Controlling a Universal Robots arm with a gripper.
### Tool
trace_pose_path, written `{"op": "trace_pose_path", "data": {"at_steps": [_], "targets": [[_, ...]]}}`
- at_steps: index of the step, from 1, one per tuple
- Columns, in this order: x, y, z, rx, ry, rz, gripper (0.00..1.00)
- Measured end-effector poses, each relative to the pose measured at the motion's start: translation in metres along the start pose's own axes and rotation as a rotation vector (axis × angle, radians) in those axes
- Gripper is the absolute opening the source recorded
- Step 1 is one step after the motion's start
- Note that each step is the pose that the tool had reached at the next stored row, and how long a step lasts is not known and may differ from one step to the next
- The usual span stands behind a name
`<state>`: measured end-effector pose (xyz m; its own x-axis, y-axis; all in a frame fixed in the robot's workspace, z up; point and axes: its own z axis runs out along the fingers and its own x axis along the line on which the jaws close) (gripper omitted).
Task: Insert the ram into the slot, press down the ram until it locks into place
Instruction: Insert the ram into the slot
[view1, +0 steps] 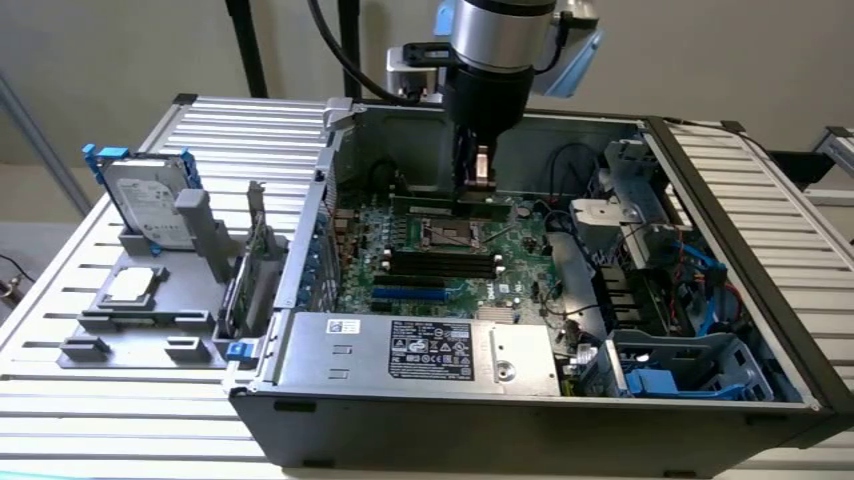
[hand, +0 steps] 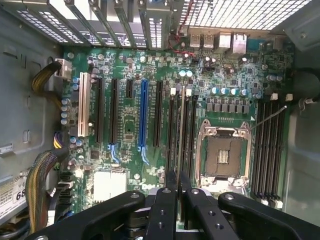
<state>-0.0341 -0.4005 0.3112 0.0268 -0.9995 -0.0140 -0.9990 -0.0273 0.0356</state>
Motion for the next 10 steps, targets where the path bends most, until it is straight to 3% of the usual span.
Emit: {"op": "trace_pose_path", "data": {"at_steps": [10], "targets": [[0.002, -0.0006, 0.0181, -0.0001, 0.0000, 0.000, 0.13]]}}
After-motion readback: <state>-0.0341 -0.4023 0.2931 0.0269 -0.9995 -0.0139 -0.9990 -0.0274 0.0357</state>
